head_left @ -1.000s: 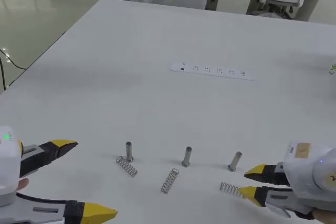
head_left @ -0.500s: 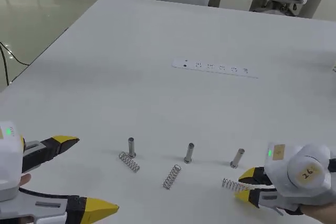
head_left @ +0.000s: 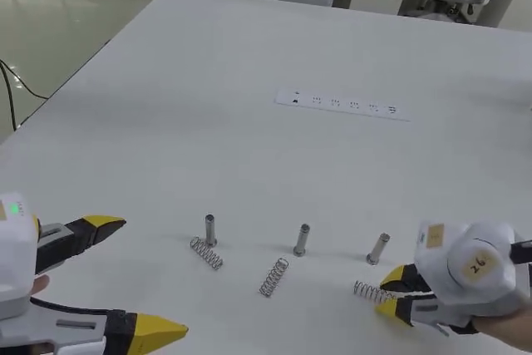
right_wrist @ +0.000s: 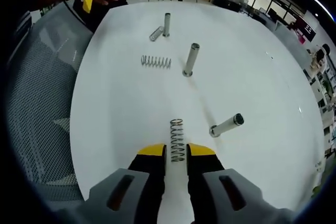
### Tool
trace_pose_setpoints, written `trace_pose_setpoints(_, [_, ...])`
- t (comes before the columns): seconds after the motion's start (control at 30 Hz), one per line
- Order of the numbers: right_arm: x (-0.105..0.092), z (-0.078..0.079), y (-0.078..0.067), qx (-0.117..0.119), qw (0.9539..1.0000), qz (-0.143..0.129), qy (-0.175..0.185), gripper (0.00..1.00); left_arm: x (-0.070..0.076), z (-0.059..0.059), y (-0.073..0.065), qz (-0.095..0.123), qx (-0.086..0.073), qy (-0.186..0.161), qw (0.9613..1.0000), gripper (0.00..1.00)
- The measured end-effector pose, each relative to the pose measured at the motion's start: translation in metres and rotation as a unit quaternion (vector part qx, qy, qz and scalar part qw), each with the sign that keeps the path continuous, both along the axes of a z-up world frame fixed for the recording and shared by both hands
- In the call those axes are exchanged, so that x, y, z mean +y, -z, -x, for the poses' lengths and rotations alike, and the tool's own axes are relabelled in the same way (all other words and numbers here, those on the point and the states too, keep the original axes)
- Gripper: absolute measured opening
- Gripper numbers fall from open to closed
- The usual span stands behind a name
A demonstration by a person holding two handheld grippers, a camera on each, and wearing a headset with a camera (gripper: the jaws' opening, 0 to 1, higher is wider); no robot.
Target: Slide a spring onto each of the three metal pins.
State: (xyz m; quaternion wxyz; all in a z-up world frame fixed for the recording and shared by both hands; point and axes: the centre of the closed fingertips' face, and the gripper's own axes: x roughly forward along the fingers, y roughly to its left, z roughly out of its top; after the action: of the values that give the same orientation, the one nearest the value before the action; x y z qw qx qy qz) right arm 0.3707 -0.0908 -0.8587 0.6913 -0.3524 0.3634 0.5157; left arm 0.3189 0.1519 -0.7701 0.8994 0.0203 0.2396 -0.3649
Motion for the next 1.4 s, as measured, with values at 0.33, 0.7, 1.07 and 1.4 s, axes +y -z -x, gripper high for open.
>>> trace_pose_setpoints(0.33, [-0.002,0.001,0.003,0.007,0.9996,0.022,-0.017,0.10,0.001,0.001,0.002,-0.012,-0.001,0.004,0.9999,0.97])
trace_pose_setpoints(0.7, [-0.003,0.003,0.003,0.016,0.9994,0.020,-0.023,0.08,0.005,-0.010,-0.007,-0.016,-0.017,-0.005,0.9997,0.98])
trace_pose_setpoints(1.07, [0.001,0.002,-0.013,-0.001,0.9996,0.008,-0.026,0.08,-0.023,-0.013,-0.051,0.031,-0.070,0.028,0.9966,0.95])
trace_pose_setpoints(1.4, [0.020,0.016,-0.046,-0.010,0.9968,-0.007,-0.079,0.08,-0.055,-0.009,-0.040,0.027,-0.067,0.073,0.9947,0.91])
